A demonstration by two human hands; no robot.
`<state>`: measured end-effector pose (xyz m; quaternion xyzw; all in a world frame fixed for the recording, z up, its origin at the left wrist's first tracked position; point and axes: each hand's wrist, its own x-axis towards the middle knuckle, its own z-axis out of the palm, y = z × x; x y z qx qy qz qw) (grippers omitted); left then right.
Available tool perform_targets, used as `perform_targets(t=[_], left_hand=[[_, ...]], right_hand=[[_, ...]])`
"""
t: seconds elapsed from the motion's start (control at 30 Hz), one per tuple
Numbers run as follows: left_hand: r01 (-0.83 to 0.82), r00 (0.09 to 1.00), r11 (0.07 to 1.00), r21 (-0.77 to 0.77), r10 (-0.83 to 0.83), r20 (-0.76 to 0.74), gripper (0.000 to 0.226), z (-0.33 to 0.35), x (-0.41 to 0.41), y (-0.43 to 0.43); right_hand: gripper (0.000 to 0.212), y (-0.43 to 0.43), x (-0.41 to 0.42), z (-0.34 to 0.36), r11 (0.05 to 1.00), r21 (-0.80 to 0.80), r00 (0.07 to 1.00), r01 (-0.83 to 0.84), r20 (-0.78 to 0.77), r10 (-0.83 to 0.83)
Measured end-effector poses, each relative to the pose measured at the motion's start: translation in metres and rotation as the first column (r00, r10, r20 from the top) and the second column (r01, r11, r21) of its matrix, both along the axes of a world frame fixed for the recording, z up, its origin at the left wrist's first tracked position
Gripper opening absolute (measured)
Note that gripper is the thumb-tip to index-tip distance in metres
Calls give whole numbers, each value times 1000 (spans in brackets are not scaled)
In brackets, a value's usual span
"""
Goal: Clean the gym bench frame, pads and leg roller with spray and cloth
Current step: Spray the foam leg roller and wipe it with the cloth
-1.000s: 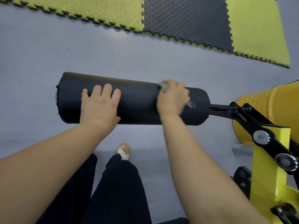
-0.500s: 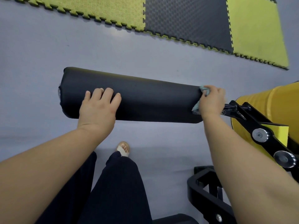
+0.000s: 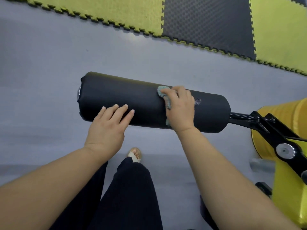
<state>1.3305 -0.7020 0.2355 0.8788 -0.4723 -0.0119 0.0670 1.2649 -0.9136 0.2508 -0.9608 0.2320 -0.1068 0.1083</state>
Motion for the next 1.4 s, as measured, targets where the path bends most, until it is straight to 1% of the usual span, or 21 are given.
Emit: perform_targets(t=[0.07,0.13,0.2,0.27,0.33,0.4,0.43,0.5,0.6,0.67,0.7,0.73,0.8,0.83,0.9,0.97,1.03,1.13,1.23,1.33,1.4], left_hand=[[-9,1000,1000,-28,8,-24,67,0,-3,1],[-31,998,995,-100,25,-64,57,3,-2,-2],[-97,989,973,-211,69,-133,43,11,4,-2],[-277,947,920,-279,213,-239,38,21,16,0],[-510,840,829,-229,423,-340,42,27,32,5],[-659,699,743,-116,549,-459,54,28,47,10],[-693,637,717,-71,564,-525,58,28,54,12],[-713,574,700,-45,546,-610,60,24,65,16],[-744,506,664,-69,494,-708,63,19,73,21],[-758,458,650,-54,473,-753,67,19,74,24],[-757,447,652,-45,467,-763,67,18,73,25],[-757,443,651,-43,465,-766,67,18,73,26],[-765,445,642,-48,473,-760,66,18,71,27],[-771,448,634,-55,478,-755,65,18,69,26],[-788,447,612,-75,485,-752,64,17,65,26],[-793,451,602,-90,483,-751,62,16,60,28],[-795,458,599,-97,487,-744,61,14,53,31],[-803,459,584,-118,479,-749,60,10,44,36],[-818,431,561,-125,454,-780,55,8,41,39],[-832,416,545,-103,491,-765,44,14,44,37],[-827,467,554,-95,584,-664,46,22,46,30]], right_hand=[[32,-35,-29,1,974,-20,975,224,5,-224],[30,-56,-47,2,879,11,879,477,-17,-477],[29,-56,-45,1,788,36,789,615,-25,-614],[30,-38,-25,-1,743,36,744,669,-32,-668],[29,-6,6,-2,774,36,775,632,-52,-630],[28,38,39,-5,855,80,859,512,-48,-510],[28,64,55,-5,898,111,903,427,5,-430],[29,112,81,-4,951,153,955,268,92,-283],[40,133,90,2,988,153,998,-12,65,2],[47,107,76,3,972,100,977,-213,45,210],[49,86,64,3,967,69,969,-247,37,245],[48,64,52,3,974,52,975,-221,27,219],[38,21,29,4,997,71,1000,19,-5,-18],[34,5,20,6,979,85,982,185,-45,-182],[32,-5,14,7,889,69,889,453,-106,-445],[32,11,27,6,835,41,833,549,-104,-543],[32,46,54,4,858,55,858,510,-104,-503],[34,122,100,-3,946,154,959,284,-41,-281],[34,167,124,-2,980,168,991,103,67,-116],[38,142,111,2,980,132,989,-146,56,140],[42,104,86,1,973,84,977,-214,32,212]])
